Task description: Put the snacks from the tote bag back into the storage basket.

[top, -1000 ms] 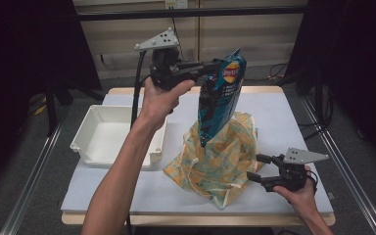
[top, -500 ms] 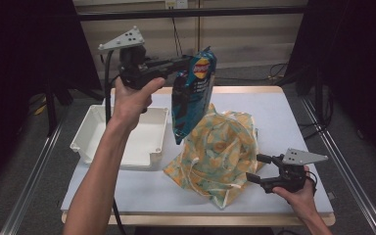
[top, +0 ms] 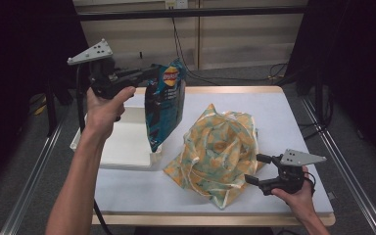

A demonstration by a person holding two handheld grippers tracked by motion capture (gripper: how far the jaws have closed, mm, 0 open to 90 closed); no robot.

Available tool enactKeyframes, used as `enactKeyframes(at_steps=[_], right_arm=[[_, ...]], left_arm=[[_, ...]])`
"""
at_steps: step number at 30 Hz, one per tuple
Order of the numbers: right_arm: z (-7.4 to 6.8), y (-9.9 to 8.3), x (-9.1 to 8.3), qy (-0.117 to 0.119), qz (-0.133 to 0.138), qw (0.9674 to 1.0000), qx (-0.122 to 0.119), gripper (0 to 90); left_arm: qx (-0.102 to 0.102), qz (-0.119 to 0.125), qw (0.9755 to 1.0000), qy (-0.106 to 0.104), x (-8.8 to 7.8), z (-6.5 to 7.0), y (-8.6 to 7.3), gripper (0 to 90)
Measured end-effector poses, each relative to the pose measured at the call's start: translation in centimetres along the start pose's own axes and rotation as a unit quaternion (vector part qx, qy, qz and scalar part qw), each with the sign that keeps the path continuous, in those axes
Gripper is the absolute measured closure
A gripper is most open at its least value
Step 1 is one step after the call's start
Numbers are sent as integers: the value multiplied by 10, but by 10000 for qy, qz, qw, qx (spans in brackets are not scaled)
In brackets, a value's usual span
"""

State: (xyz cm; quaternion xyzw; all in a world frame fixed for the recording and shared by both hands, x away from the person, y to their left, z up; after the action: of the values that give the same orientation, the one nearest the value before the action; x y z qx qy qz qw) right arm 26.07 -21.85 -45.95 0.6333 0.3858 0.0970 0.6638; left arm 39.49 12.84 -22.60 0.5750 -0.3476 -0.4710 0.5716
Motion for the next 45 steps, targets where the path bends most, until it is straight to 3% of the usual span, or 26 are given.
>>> enactKeyframes(at_steps=[3, 9, 21, 27, 32, 39, 41, 43, 45], right_arm=[[0, -1, -1, -9, -8, 10000, -42, 121], [1, 1, -4, -31, 67, 10000, -18, 121], [2, 0, -7, -75, 95, 9999, 55, 67], [2, 1, -20, -218, 266, 9993, 176, 14], [3, -1, -21, -231, 361, 9991, 62, 0], [5, -4, -18, -414, 351, 9985, 43, 0], [7, -5, -17, -481, 359, 9982, 3, 2], [8, -7, -18, -624, 401, 9972, 25, 2], [10, -8, -17, -669, 425, 9968, 37, 0]], left_arm=[[-60, 110, 9999, 96, -13, -4, -3, 897], [-90, 62, 9994, 317, -30, -13, -12, 897], [-277, -199, 9973, 657, -51, -31, -46, 897], [-324, -245, 9958, 822, -60, -39, -54, 896], [-423, -484, 9928, 1015, -63, -49, -70, 896], [-679, -442, 9885, 1275, -73, -64, -83, 897], [-661, -510, 9848, 1520, -74, -69, -85, 896], [-718, -509, 9840, 1546, -73, -73, -86, 896], [-788, -513, 9806, 1718, -72, -78, -88, 897]])
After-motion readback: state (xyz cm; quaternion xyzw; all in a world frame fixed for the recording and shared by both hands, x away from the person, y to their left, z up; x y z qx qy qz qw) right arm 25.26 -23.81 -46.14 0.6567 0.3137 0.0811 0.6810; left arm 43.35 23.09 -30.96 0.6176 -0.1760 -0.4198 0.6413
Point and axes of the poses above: each handheld gripper's, and its own axes: x roughly forward along the jaws, y roughly out of its top, z roughly to its right, the point moved 6 cm from there along x, roughly forward along the jaws, and after that the axes turned 9 degrees about -y, right-handed, at the moved point
